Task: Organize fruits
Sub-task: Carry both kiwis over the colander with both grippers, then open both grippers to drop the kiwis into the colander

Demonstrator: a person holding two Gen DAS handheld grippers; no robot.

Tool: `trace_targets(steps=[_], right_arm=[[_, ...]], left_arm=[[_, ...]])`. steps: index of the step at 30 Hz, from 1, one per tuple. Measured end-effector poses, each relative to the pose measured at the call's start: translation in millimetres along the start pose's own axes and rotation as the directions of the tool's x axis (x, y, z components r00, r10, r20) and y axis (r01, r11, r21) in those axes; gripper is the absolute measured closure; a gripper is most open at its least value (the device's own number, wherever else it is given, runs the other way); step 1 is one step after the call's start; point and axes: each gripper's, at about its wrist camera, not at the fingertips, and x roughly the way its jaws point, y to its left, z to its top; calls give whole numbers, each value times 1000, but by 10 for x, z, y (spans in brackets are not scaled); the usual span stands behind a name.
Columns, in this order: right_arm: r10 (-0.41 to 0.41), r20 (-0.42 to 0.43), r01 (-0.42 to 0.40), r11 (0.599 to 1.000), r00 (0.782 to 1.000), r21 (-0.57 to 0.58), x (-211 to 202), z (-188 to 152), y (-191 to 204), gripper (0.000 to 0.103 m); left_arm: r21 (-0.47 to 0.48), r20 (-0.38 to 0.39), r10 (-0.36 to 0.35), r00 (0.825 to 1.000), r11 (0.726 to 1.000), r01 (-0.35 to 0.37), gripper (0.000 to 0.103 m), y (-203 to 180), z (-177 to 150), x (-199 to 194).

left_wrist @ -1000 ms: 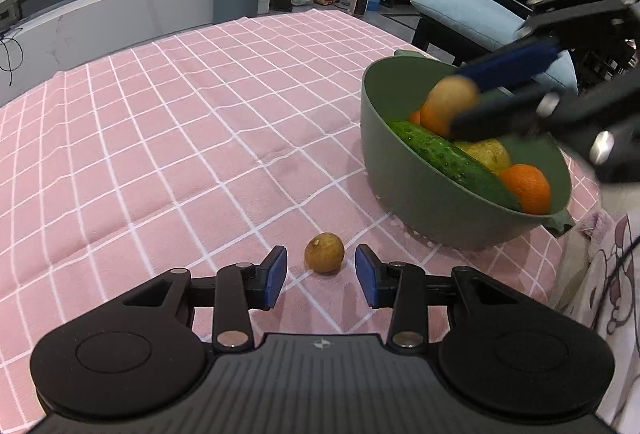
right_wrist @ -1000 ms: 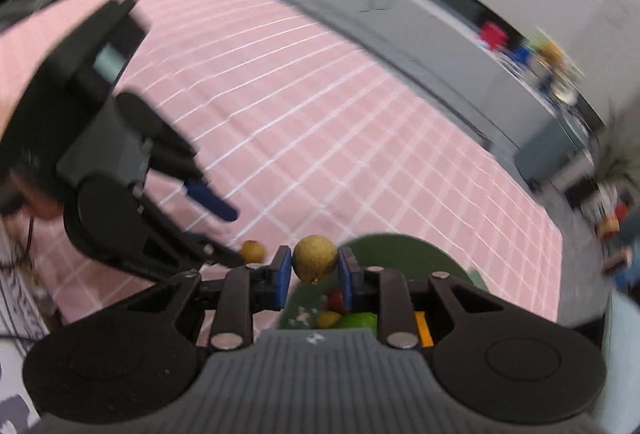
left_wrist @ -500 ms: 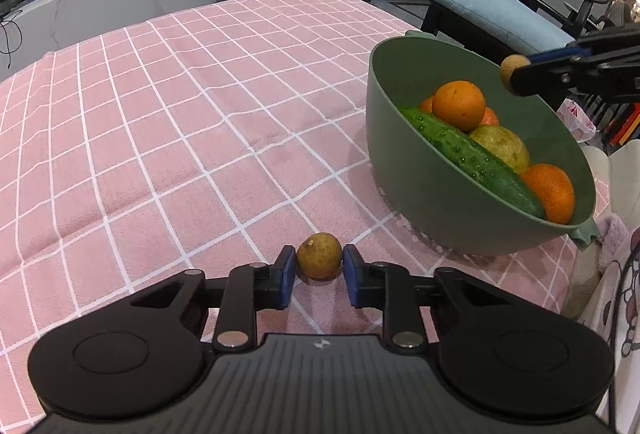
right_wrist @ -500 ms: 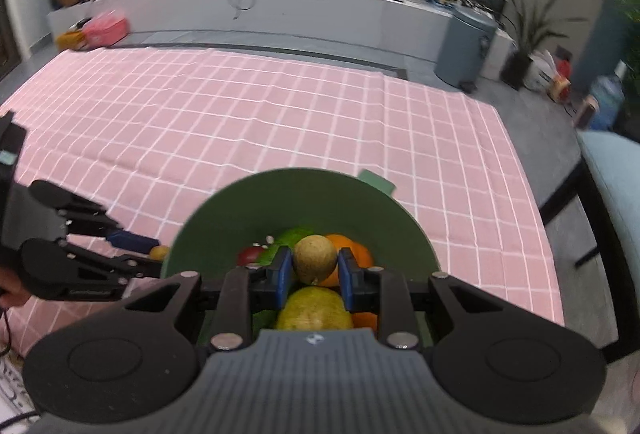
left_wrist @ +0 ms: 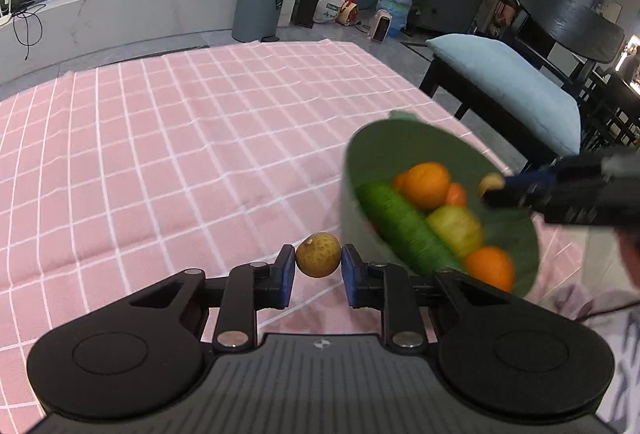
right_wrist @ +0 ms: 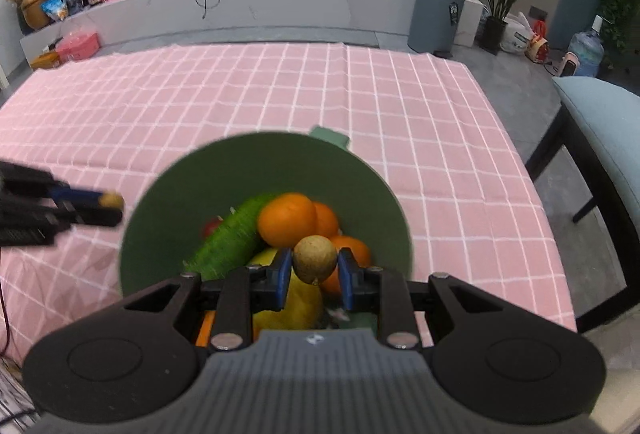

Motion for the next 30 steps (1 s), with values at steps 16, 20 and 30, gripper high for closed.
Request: trace_targets(steps=[16, 20, 30], right_arm=[[-41, -102, 15, 970, 994, -241, 35, -180, 34, 82], [-35, -113, 4, 964, 993, -265, 54, -196, 54, 82], [-48, -131, 3, 947, 990, -322, 105, -234, 188, 82]], left_arm=[[290, -134, 141, 981, 952, -97, 76, -904, 260, 385], [331, -164, 193, 967, 935, -131, 76, -953, 245, 496], [328, -196, 182, 964, 938, -111, 75, -917, 213, 568]])
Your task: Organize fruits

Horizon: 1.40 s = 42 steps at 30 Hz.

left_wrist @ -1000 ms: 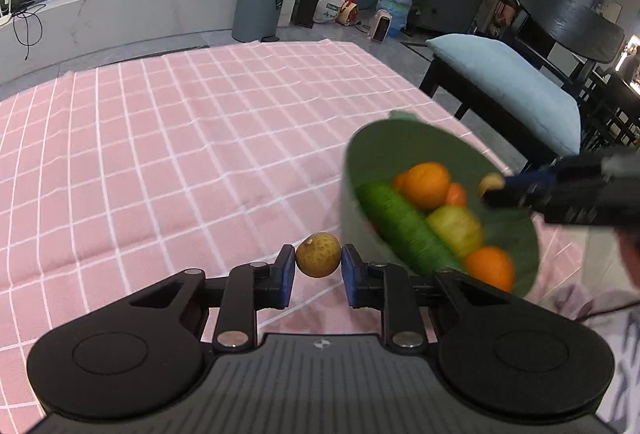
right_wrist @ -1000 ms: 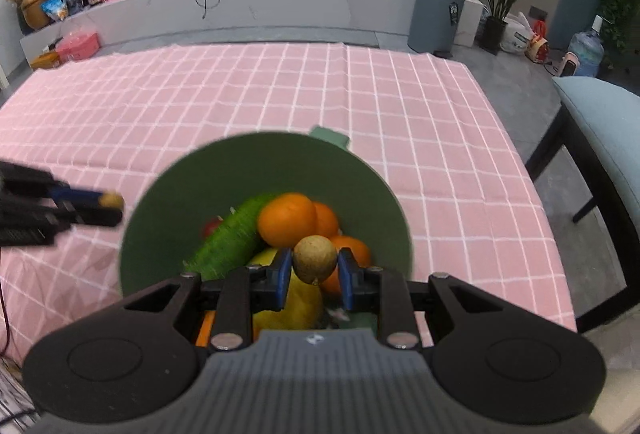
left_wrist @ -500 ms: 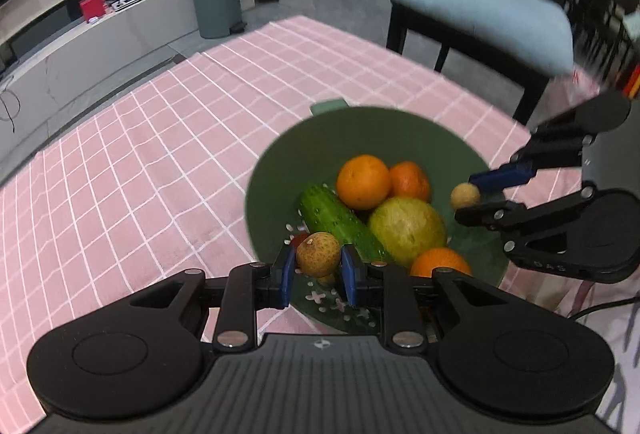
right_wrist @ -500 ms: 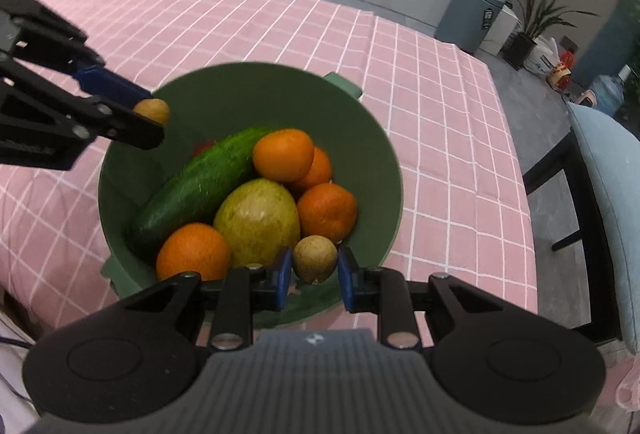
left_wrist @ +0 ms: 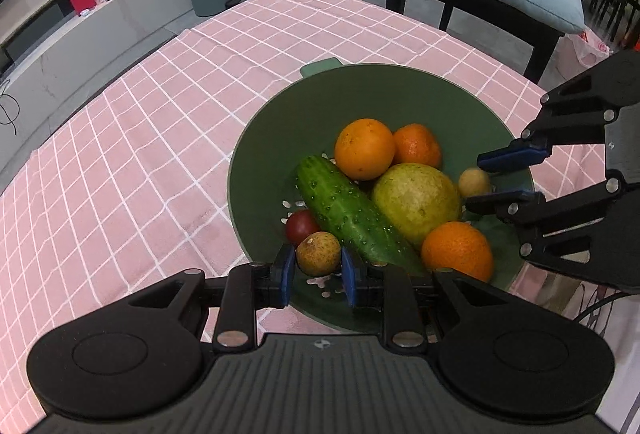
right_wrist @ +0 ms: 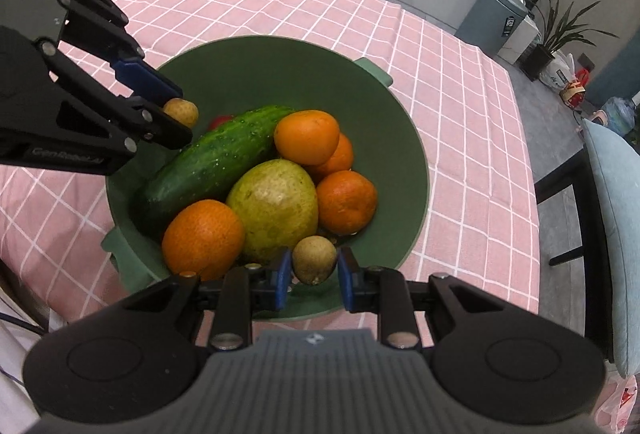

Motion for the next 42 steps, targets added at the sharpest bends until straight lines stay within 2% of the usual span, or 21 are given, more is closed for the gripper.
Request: trace_targets(steps=[7, 9, 11, 14, 17, 20, 24, 27, 31, 34, 36, 38, 42], right_arm=[[-8, 11, 8, 1000, 1000, 7, -35, 1, 18, 76], [-11, 22, 11, 1000, 1000, 7, -73, -5, 16, 73], [-12, 36, 11, 1000, 999, 8, -125, -2, 16, 69], [-32, 67, 32, 999, 997, 10, -215, -2, 26, 60], [-53, 101, 51, 998, 993, 26, -321, 1, 33, 59], [-76, 150, 69, 996, 986, 52, -464, 5, 42, 50], [-102, 233, 77, 990, 967, 116, -687, -29, 81, 47], [-103, 292, 50, 982, 951, 182, -844, -74, 112, 38], [-104, 363, 10, 968, 926, 250, -1040, -168, 169, 30], [-107, 408, -14, 959, 907, 283, -1135, -256, 259, 26], [-93, 428, -46, 952, 899, 303, -1176, -322, 333, 26], [-83, 445, -77, 941, 892, 329, -1196, -399, 419, 18], [-74, 463, -113, 925, 883, 362, -1174, -528, 592, 14]], left_arm=[[-13, 18, -2, 1000, 1000, 3, 68, 7, -21, -51], [-20, 35, -6, 999, 1000, 6, 61, 3, -32, -103], [-31, 66, -16, 998, 999, 18, 53, 6, -44, -186], [-43, 115, -11, 993, 999, 16, 52, -3, -59, -312], [-61, 156, 23, 988, 998, -14, 52, -9, -83, -455], [-86, 204, 41, 978, 996, -24, 49, -5, -130, -625], [-137, 274, 72, 959, 990, -35, 43, 6, -215, -885], [-181, 320, 106, 941, 982, -49, 39, 9, -294, -1073], [-241, 376, 165, 912, 968, -76, 28, -3, -440, -1291], [-284, 411, 212, 887, 954, -97, 25, -28, -578, -1405], [-314, 425, 240, 873, 943, -106, 18, -34, -672, -1460], [-346, 435, 275, 857, 930, -123, 15, -47, -781, -1487], [-373, 410, 330, 850, 911, -174, 15, -71, -951, -1461]])
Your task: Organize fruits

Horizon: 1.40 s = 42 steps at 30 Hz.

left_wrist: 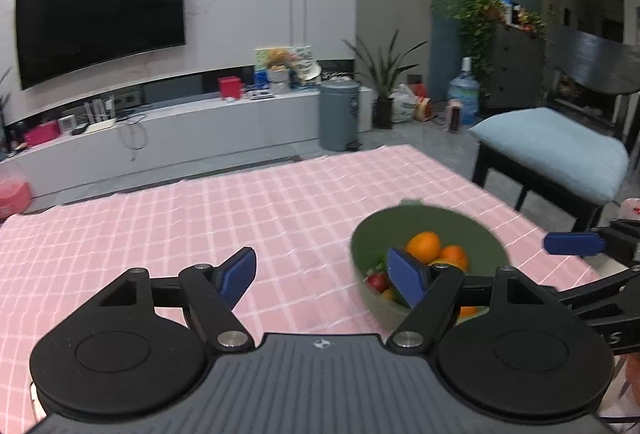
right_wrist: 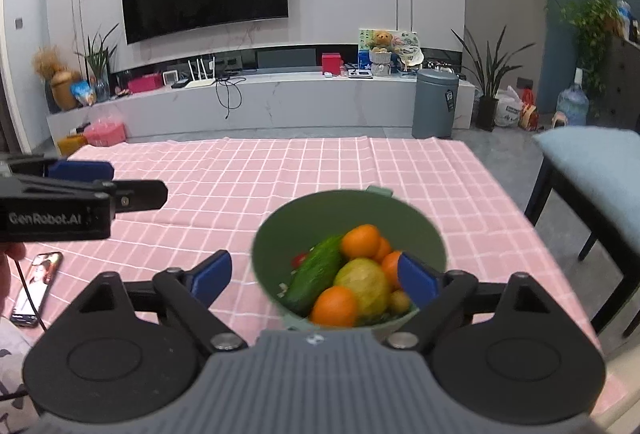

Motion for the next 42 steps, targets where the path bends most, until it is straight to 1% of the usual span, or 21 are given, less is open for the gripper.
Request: trace_targets(steps=[4, 10, 14, 20, 23, 29, 33, 42], right_arm=[[3, 11, -4, 1000, 1000, 28, -13, -154, 122, 10], [7, 15, -7, 1000, 1000, 13, -6, -372, 271, 10], [11, 22, -11, 1000, 1000, 16, 25, -457, 284, 8], [11, 8, -12, 1000, 1000, 24, 95, -574, 286, 8], [12, 12, -12, 1000, 1000, 16, 118, -581, 303, 8], [12, 10, -13, 999, 1000, 38, 146, -628, 285, 8], [9, 12, -10, 999, 1000, 42, 140, -649, 283, 8], [10, 17, -10, 999, 1000, 35, 125, -666, 293, 8]], left_arm=[[-23, -36, 40, 999, 999, -41, 15, 65, -192, -29], [-27, -75, 81, 994, 996, -83, 15, 161, -446, -49], [-44, -79, 82, 994, 995, -85, 15, 239, -577, -73], [-90, -115, 70, 991, 993, -81, 15, 342, -757, -54], [-102, -129, 73, 989, 991, -87, 15, 376, -789, -54], [-103, -157, 102, 982, 988, -119, 15, 395, -801, -22], [-87, -154, 110, 982, 988, -124, 15, 371, -801, -40], [-91, -147, 107, 983, 988, -121, 15, 383, -782, -63]])
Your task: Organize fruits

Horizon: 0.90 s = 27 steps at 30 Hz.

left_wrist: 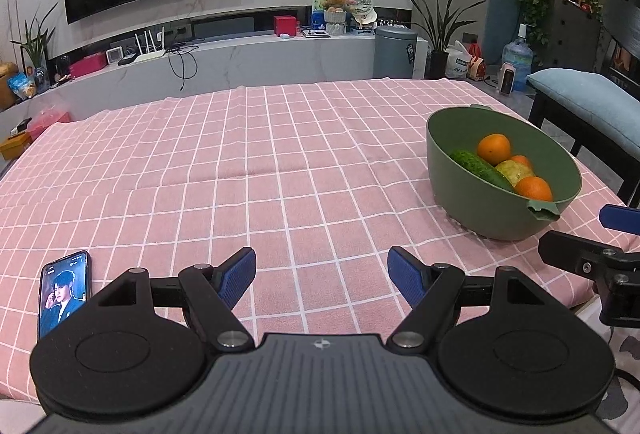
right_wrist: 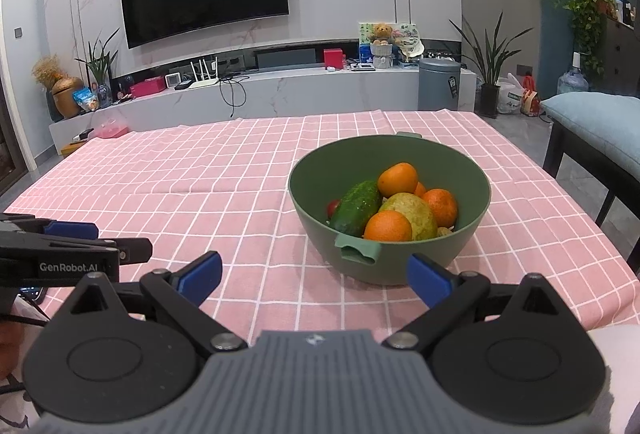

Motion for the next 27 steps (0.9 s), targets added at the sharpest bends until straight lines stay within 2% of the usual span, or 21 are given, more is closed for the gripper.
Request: trace_targets(steps=[27], right_arm=[[-1, -6, 1, 1000, 1000, -21, -3, -5, 21, 8]], left_arm=[[4, 2, -1, 1000, 1000, 1, 15, -14, 7, -18]])
